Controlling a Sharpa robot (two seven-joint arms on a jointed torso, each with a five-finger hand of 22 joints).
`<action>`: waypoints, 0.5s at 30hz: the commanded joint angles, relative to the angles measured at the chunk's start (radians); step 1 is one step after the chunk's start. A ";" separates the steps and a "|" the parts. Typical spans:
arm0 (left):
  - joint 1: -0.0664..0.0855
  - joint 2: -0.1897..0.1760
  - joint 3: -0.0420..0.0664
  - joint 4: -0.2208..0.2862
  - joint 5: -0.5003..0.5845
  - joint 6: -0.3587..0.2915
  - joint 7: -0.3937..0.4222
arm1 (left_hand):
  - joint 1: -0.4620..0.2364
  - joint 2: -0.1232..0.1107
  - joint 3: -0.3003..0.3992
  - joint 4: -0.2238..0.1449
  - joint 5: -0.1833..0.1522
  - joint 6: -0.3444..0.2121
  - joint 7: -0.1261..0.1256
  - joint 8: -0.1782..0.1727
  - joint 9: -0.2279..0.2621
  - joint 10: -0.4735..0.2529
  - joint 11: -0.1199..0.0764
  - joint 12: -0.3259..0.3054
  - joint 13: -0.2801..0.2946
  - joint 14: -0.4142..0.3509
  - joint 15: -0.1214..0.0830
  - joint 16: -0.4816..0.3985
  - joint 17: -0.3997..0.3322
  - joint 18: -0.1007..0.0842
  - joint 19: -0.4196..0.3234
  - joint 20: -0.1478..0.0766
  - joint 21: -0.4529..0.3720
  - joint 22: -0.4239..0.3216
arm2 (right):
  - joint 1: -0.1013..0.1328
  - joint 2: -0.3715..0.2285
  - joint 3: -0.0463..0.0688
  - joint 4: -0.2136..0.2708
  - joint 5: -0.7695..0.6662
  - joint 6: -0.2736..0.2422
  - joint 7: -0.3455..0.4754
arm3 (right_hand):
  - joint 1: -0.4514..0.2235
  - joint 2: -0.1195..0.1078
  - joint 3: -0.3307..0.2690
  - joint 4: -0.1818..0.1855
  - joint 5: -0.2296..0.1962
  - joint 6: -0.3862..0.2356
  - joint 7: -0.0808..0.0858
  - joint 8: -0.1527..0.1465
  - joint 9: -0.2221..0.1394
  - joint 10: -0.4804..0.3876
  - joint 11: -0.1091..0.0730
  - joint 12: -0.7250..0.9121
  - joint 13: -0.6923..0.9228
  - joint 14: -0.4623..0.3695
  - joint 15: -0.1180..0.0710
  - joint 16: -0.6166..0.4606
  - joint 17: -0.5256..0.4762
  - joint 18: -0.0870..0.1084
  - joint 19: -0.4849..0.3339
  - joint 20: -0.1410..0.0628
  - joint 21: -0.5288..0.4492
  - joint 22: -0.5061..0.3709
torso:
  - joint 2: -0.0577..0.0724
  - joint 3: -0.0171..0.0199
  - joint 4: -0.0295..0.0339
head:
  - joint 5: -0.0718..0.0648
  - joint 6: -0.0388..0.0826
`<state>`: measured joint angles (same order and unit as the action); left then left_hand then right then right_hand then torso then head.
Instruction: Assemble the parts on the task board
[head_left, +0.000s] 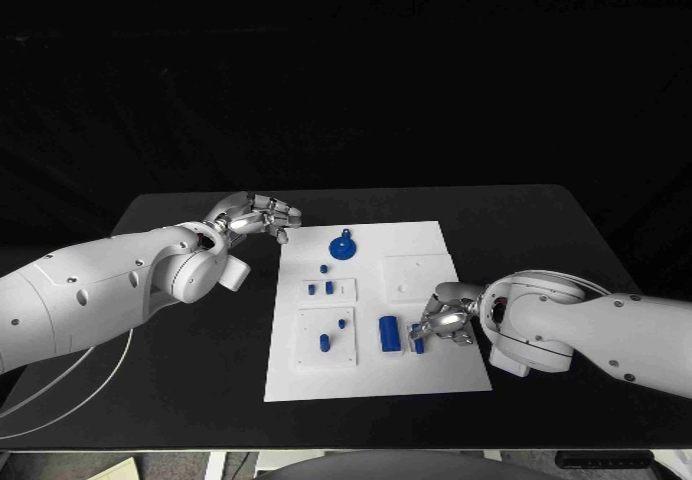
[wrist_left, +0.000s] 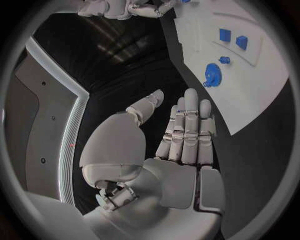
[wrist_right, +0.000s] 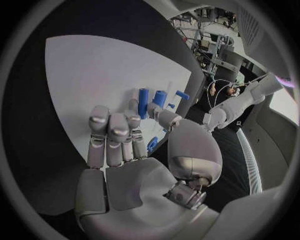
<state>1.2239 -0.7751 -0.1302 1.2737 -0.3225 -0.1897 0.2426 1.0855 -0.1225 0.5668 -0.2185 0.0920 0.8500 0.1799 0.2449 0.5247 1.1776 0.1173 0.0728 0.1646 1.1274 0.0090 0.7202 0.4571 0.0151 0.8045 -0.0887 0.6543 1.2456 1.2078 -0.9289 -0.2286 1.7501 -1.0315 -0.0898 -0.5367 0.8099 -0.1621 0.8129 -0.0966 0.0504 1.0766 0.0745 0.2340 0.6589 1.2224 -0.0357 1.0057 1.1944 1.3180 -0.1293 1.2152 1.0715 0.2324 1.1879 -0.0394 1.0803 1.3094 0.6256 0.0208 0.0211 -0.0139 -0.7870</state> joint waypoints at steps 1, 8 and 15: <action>0.001 0.000 0.001 0.004 0.006 0.013 0.004 | -0.002 0.001 -0.001 0.005 0.004 -0.002 -0.004 0.004 -0.001 0.001 0.000 0.001 -0.001 0.008 0.001 -0.006 0.001 0.021 0.007 0.000 -0.003 0.001 | -0.001 0.007 0.000 -0.007 0.007 0.020 0.012 | 0.001 -0.008 0.001 -0.007 0.001 0.004 0.001 0.005 0.000 0.004 0.000 -0.003 0.001 -0.001 -0.008 -0.001 -0.002 0.029 0.003 -0.005 0.003 0.007 | 0.000 -0.0008 0.0004 | 0.001 0.000; 0.001 -0.001 0.001 0.004 0.006 0.015 0.004 | -0.002 0.001 -0.001 0.005 0.004 -0.002 -0.004 0.004 -0.001 0.001 0.000 0.001 -0.001 0.008 0.001 -0.006 0.002 0.021 0.007 0.000 -0.003 0.002 | -0.001 0.017 0.000 -0.021 0.002 0.032 0.010 | 0.001 -0.008 0.000 -0.008 0.001 0.004 0.001 0.005 0.000 0.004 0.000 -0.003 0.001 -0.001 -0.008 -0.001 -0.002 0.029 0.003 -0.006 0.003 0.007 | -0.001 -0.0011 0.0006 | 0.003 -0.001; 0.001 -0.002 0.001 0.005 0.006 0.016 0.003 | -0.002 0.001 -0.001 0.005 0.004 -0.002 -0.004 0.004 -0.001 0.001 0.000 0.001 -0.002 0.008 0.001 -0.006 0.002 0.020 0.007 0.000 -0.004 0.002 | -0.001 0.025 0.000 -0.029 -0.014 0.038 0.008 | 0.001 -0.008 -0.001 -0.009 0.001 0.004 0.001 0.004 -0.001 0.004 0.000 -0.003 0.001 -0.001 -0.008 -0.001 -0.002 0.029 0.003 -0.006 0.003 0.007 | 0.000 -0.0005 -0.0001 | 0.004 -0.002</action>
<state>1.2239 -0.7777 -0.1302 1.2757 -0.3225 -0.1880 0.2414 1.0855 -0.1225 0.5668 -0.2185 0.0919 0.8500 0.1799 0.2449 0.5248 1.1776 0.1173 0.0728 0.1646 1.1274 0.0090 0.7202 0.4580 0.0151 0.8045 -0.0887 0.6542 1.2464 1.2080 -0.9064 -0.2286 1.7200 -1.0314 -0.0758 -0.5368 0.8099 -0.1621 0.8101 -0.0993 0.0504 1.0766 0.0744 0.2343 0.6598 1.2224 -0.0356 1.0057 1.1944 1.3172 -0.1278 1.2152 1.0706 0.2323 1.1878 -0.0393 1.0803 1.3095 0.6251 0.0198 0.0216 -0.0104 -0.7881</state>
